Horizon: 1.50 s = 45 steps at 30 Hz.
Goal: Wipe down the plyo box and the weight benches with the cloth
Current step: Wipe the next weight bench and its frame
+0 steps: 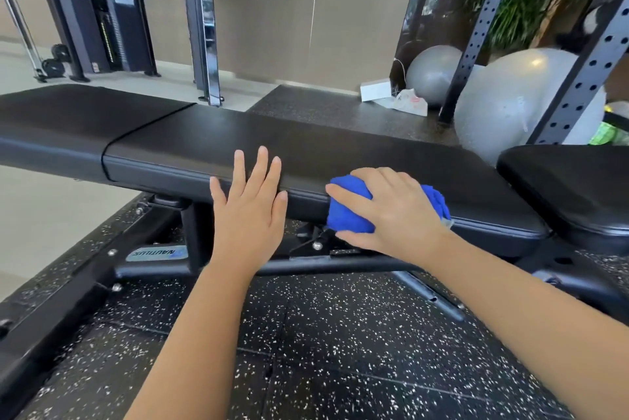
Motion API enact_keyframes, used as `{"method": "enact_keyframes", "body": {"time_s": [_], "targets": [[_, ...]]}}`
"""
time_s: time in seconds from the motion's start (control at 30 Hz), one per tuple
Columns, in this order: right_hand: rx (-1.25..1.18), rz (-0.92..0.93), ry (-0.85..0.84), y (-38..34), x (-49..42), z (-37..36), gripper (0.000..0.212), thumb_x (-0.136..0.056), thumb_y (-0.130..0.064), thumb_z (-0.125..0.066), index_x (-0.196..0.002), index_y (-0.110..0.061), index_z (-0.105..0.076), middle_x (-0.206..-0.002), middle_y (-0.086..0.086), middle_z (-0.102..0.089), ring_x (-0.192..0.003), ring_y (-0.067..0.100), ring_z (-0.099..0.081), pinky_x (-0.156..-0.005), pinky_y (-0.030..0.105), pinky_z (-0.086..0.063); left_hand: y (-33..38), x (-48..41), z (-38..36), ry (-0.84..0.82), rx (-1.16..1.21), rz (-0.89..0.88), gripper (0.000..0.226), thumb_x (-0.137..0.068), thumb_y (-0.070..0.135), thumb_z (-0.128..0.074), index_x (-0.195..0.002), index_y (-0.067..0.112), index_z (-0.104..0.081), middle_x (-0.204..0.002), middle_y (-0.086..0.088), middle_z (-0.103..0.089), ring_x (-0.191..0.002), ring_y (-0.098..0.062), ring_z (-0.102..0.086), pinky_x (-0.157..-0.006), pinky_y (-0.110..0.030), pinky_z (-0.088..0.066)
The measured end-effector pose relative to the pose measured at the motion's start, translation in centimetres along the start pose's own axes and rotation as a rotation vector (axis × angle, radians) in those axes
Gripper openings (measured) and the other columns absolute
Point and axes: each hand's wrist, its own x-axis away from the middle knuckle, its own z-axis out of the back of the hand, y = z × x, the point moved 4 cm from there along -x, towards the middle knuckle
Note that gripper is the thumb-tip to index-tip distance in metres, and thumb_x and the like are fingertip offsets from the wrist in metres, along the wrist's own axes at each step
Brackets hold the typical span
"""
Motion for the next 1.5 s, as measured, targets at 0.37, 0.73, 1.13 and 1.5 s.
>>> {"method": "enact_keyframes", "body": {"time_s": [0.37, 0.73, 1.13, 1.5], "targets": [[0.029, -0.032, -0.044, 1.6, 2.7, 1.2, 0.05, -0.08, -0.051, -0.051, -0.12, -0.021, -0.049, -0.099, 0.018, -0.063, -0.078, 0.036, -0.06, -0.064, 0.04, -0.049, -0.5, 1.4, 0.2, -0.069, 0.02, 0.009, 0.063, -0.091, 0.04, -0.007, -0.145, 0.016, -0.03, -0.154, 0.001, -0.018, -0.142, -0.026, -0.006, -0.106, -0.06, -0.01], [0.045, 0.034, 0.041, -1.9, -1.5, -0.4, 0.06, -0.07, -0.051, -0.07, -0.12, -0.022, -0.054, -0.104, 0.018, -0.061, -0.079, 0.036, -0.059, -0.065, 0.04, -0.048, -5.4, 2.4, 1.9, -0.071, -0.008, 0.134, 0.07, -0.085, 0.046, 0.001, -0.148, 0.02, -0.018, -0.155, 0.006, -0.007, -0.143, -0.021, 0.005, -0.109, -0.056, -0.001], [0.084, -0.044, -0.013, -10.1, -13.5, -3.6, 0.065, -0.055, -0.056, -0.079, -0.109, -0.023, -0.068, -0.084, 0.012, -0.061, -0.065, 0.029, -0.055, -0.059, 0.034, -0.048, -11.9, 3.5, 5.2, -0.052, -0.042, 0.262, 0.073, -0.083, 0.048, 0.002, -0.148, 0.019, -0.015, -0.155, 0.006, -0.005, -0.142, -0.021, 0.007, -0.109, -0.056, -0.003], [0.056, -0.004, 0.002, -8.9, -10.8, -2.9, 0.061, -0.062, -0.046, -0.079, -0.113, -0.017, -0.063, -0.092, 0.018, -0.06, -0.071, 0.034, -0.056, -0.061, 0.04, -0.047, -14.5, 4.8, 8.1, -0.066, -0.071, 0.299, 0.07, -0.085, 0.048, 0.005, -0.149, 0.023, -0.008, -0.156, 0.008, 0.002, -0.142, -0.019, 0.012, -0.11, -0.052, 0.001]]}}
